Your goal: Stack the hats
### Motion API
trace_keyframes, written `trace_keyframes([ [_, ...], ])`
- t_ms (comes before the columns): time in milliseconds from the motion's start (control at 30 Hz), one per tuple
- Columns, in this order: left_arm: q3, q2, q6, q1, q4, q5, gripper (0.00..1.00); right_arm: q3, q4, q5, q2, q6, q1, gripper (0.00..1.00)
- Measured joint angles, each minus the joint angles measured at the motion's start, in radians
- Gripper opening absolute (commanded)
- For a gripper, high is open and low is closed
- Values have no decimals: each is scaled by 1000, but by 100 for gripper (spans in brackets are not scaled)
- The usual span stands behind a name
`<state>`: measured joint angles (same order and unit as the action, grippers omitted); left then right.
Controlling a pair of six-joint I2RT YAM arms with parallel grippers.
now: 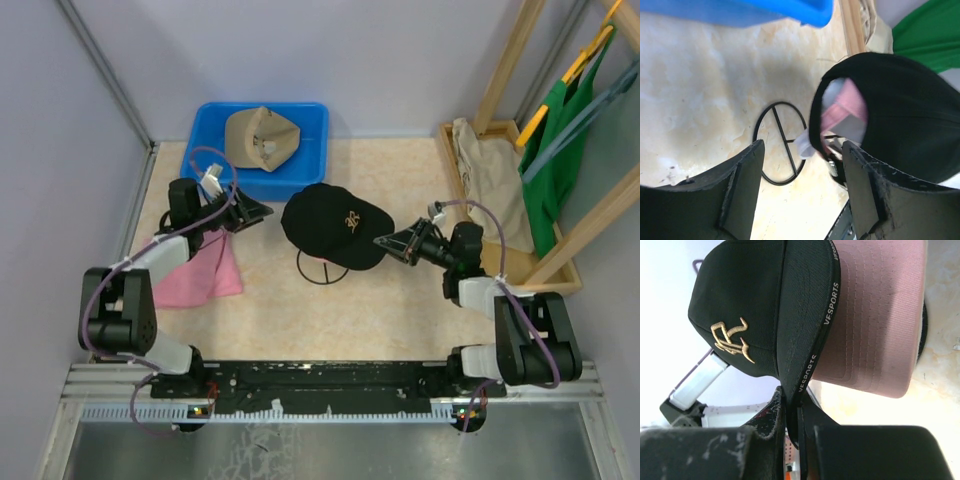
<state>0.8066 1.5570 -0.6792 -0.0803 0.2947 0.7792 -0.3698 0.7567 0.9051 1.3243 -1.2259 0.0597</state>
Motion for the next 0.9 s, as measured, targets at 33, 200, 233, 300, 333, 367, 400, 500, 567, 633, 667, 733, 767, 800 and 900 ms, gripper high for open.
trace_keyframes([
  [33,0,-35,5,7,-20,-16,71,5,10,-13,-2,-14,8,0],
  [200,-22,-175,11,19,-61,-57,60,33,31,-130,-51,-76,78,0],
  [233,-37,-193,5,19,-57,-58,57,37,32,-150,-60,-86,87,0],
  [300,-82,-216,-9,18,-43,-56,57,43,33,-187,-76,-104,103,0],
  [333,-104,-220,-16,18,-39,-55,57,43,29,-203,-82,-108,109,9],
  [367,-127,-220,-24,15,-41,-54,56,43,26,-218,-88,-111,115,26],
  [400,-148,-220,-29,13,-41,-55,57,42,17,-231,-95,-111,119,37],
  [500,-185,-220,-39,2,-43,-54,56,35,-74,-295,-124,-79,123,52],
  [567,-188,-220,-42,-3,-41,-53,56,24,-155,-335,-147,-43,122,55],
  [633,-188,-220,-43,-5,-34,-50,56,11,-233,-364,-180,-3,122,61],
  [667,-187,-219,-43,-8,-33,-48,56,4,-275,-381,-204,24,122,65],
  [733,-186,-217,-43,-10,-31,-46,56,-10,-343,-408,-248,70,122,77],
  [767,-186,-217,-44,-12,-31,-46,56,-16,-372,-418,-266,90,122,84],
  [800,-186,-216,-45,-14,-30,-46,56,-25,-407,-433,-285,117,122,93],
  [900,-186,-216,-46,-23,-30,-42,56,-39,-479,-468,-333,189,122,99],
])
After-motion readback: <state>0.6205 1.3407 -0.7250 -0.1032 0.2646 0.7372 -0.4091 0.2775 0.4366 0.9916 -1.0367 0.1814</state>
